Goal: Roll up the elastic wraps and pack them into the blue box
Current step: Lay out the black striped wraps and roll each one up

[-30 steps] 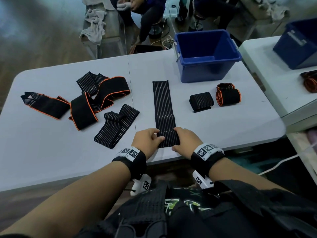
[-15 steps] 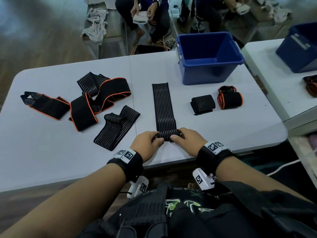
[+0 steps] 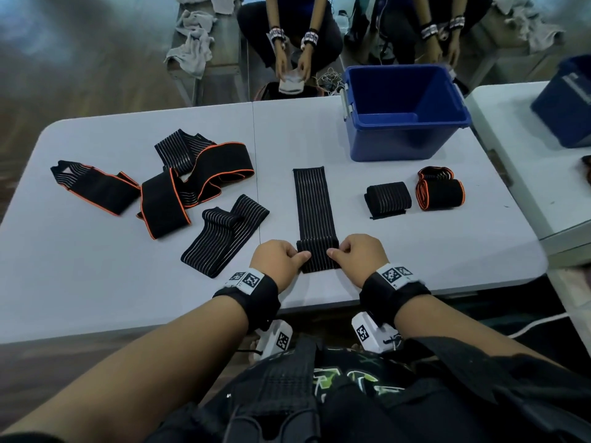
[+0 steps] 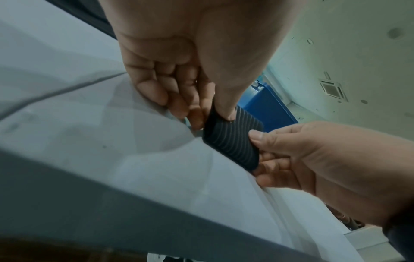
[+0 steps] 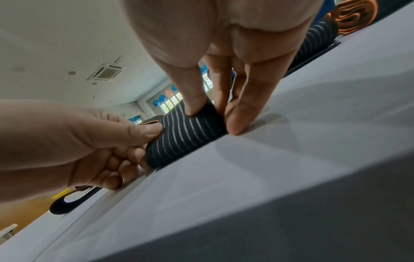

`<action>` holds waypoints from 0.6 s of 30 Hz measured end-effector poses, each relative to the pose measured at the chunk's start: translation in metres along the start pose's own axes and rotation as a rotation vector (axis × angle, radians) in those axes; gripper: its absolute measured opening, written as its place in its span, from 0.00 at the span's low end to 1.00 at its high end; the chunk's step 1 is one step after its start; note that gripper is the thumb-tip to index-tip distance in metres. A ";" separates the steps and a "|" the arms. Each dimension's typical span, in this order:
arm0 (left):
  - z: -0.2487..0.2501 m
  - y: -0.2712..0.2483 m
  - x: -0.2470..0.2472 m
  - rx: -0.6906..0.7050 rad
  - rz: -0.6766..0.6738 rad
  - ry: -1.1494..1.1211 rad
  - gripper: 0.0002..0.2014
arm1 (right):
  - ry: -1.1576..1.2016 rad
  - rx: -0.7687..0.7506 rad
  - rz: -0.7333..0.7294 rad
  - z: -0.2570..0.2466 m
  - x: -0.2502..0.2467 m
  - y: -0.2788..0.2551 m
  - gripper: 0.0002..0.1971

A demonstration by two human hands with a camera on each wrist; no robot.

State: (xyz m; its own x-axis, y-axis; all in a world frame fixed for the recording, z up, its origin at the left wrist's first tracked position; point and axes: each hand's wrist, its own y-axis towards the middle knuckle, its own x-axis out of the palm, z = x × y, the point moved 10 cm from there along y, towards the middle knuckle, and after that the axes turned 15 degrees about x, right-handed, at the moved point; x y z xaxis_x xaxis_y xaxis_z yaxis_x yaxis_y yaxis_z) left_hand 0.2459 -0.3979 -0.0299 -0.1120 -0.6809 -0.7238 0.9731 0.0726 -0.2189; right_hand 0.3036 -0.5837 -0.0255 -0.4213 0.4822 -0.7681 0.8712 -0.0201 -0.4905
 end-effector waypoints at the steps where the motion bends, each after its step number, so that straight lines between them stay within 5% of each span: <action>1: 0.001 0.000 -0.002 0.000 0.031 -0.021 0.16 | 0.055 0.012 0.004 0.001 -0.002 -0.001 0.14; 8: 0.001 -0.001 0.000 0.049 0.073 -0.072 0.06 | 0.147 -0.075 -0.054 -0.002 -0.004 -0.008 0.19; 14: 0.003 0.000 -0.007 0.082 0.159 -0.177 0.15 | 0.136 -0.128 -0.022 -0.002 -0.002 -0.005 0.21; 18: 0.014 0.006 0.002 0.192 0.064 0.014 0.16 | -0.028 -0.178 -0.019 -0.009 0.005 0.002 0.23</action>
State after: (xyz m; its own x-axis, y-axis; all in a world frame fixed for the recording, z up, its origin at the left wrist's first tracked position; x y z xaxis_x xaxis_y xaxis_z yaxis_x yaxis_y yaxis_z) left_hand 0.2540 -0.4088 -0.0231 -0.0499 -0.6690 -0.7416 0.9987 -0.0256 -0.0440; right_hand 0.3054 -0.5739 -0.0265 -0.4428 0.4562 -0.7719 0.8928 0.1454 -0.4262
